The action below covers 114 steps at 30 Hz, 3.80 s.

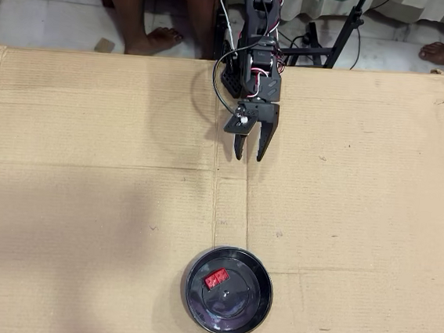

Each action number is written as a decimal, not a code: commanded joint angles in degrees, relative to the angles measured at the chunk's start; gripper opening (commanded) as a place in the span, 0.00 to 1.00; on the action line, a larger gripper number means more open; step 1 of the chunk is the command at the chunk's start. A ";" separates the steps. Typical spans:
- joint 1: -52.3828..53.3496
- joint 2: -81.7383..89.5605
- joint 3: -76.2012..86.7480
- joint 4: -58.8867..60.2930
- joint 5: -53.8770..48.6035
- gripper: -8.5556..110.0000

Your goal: Grasp a lego block and put it in the bin.

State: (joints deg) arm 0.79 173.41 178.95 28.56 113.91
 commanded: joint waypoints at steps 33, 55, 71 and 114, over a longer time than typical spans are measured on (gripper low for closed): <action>-0.26 22.76 6.77 25.14 -24.35 0.07; -0.26 22.94 6.77 30.50 -75.94 0.07; -0.35 23.12 6.77 30.23 -91.49 0.07; -0.26 22.85 6.77 26.72 -119.71 0.07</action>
State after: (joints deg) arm 0.79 195.56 185.01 56.43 -5.54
